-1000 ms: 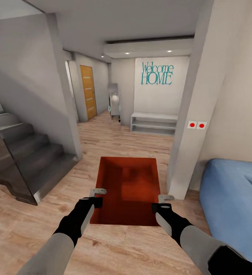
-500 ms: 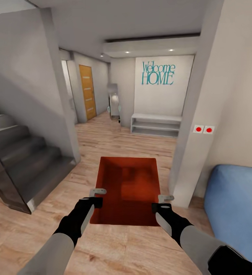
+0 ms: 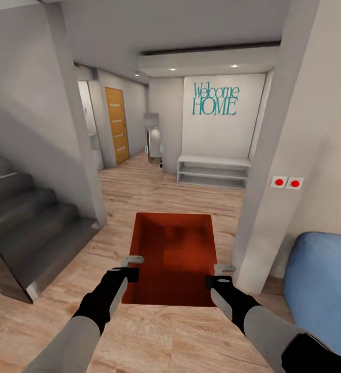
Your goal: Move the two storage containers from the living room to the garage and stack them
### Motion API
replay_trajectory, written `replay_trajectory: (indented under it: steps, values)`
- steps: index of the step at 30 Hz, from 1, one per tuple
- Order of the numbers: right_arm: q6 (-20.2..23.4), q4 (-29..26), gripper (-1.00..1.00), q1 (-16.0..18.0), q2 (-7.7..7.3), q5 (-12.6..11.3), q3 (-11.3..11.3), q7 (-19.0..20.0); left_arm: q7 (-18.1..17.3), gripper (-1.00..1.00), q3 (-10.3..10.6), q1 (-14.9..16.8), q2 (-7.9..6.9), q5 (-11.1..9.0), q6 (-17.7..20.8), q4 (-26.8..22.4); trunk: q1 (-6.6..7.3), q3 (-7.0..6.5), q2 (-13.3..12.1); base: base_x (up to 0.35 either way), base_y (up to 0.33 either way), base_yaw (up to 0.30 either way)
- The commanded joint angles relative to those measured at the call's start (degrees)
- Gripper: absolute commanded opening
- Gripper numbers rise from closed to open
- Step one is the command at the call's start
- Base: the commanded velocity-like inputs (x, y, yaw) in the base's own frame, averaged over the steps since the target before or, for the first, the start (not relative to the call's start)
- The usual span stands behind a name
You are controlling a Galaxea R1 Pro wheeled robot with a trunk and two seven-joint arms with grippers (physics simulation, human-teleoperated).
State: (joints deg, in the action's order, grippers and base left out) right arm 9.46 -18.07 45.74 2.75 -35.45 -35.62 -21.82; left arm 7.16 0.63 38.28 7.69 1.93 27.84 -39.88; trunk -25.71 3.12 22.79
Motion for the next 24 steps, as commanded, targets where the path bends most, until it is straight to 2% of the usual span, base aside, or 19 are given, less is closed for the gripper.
replay_trajectory:
  steps: [1,24]
  values:
    - [0.5,-0.2,-1.00,0.0,-0.02,2.0,0.9,-0.4,0.9,-1.00,-1.1,0.1,0.04,2.1,0.6,-0.1,-0.07,0.12,0.1,0.322,0.000,0.000]
    - [0.3,-0.2,-1.00,0.0,-0.02,2.0,1.0,-0.5,0.9,-1.00,-1.1,0.1,0.04,2.1,0.5,-0.1,-0.07,0.12,0.1,0.322,0.000,0.000]
